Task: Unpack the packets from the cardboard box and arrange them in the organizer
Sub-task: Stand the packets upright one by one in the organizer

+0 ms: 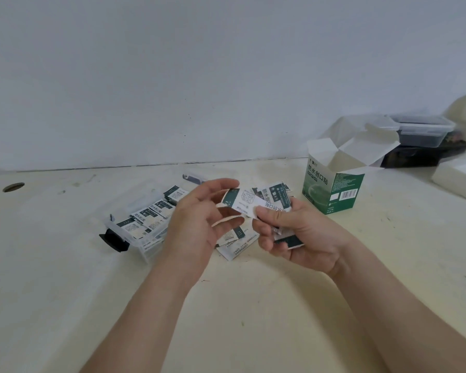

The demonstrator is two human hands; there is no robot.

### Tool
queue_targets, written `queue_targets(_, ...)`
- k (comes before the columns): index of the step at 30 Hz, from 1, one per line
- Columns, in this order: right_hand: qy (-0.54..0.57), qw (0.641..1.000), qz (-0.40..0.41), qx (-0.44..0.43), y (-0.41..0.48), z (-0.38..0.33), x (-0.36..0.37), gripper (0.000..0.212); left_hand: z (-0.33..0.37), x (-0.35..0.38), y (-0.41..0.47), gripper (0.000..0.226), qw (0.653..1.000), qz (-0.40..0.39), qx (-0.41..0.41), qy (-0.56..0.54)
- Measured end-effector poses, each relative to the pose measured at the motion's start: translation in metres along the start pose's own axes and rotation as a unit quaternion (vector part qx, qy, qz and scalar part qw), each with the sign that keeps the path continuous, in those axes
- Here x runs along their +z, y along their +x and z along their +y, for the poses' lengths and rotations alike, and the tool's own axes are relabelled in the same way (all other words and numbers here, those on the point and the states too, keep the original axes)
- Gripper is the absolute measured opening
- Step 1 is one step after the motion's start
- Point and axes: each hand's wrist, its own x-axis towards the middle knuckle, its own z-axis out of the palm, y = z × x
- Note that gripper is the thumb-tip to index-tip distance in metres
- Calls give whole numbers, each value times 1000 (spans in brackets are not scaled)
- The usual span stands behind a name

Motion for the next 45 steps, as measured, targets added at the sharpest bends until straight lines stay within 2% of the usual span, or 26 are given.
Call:
queue_targets(1,-22,1000,15,3,0,1,0,2,2,0,0,38,1000,8,-8,-1)
queue_targets(3,-59,998,19,14,0,2,3,3,2,1,-1,19,997,23,11,77)
queue_targets(6,-63,998,1,31,-1,2,11,13,-4,1,-1,29,967,50,85,234)
queue_targets(9,-21,997,-1,79,-1,-2,12,31,-4,3,-3,40,937,32,140,319)
queue_targets(12,10,991,-37,131,-1,-1,10,38,-1,5,-4,55,934,6,150,324)
queue_targets(15,19,984,-92,152,2,2,9,32,1,7,-4,60,949,-14,145,280)
queue_targets(17,15,981,-115,156,3,3,10,27,-2,8,-4,61,947,-18,150,285)
queue_targets(20,28,983,-93,157,4,2,11,18,-5,7,-6,62,905,-13,198,377)
queue_targets(24,43,995,2,92,5,1,13,23,1,6,-12,73,901,-111,188,376)
queue_targets(26,24,997,25,67,6,2,17,29,-2,8,-14,86,855,-167,179,458)
queue_targets(28,6,998,36,56,6,3,19,36,-10,10,-14,93,792,-175,190,553)
queue_targets(30,-1,998,42,43,6,2,20,34,-16,13,-14,87,777,-141,208,578)
queue_targets(34,-23,999,34,31,6,2,20,23,-19,9,-10,76,777,-72,222,584)
queue_targets(37,-68,996,46,37,6,4,17,22,-15,7,-9,85,778,-86,164,600)
queue_targets(39,-74,995,45,49,5,3,15,19,-8,3,-8,82,814,-117,92,562)
queue_targets(40,-66,996,37,56,5,1,13,19,-3,0,-7,69,845,-130,65,514)
queue_targets(42,-42,997,-4,66,2,-2,9,31,8,-7,-6,32,905,-147,47,396)
queue_targets(43,-29,997,-33,71,2,-3,7,37,14,-9,-6,19,923,-146,49,353)
queue_targets(45,-18,992,-96,74,1,-4,6,40,20,-13,-7,19,941,-139,46,304)
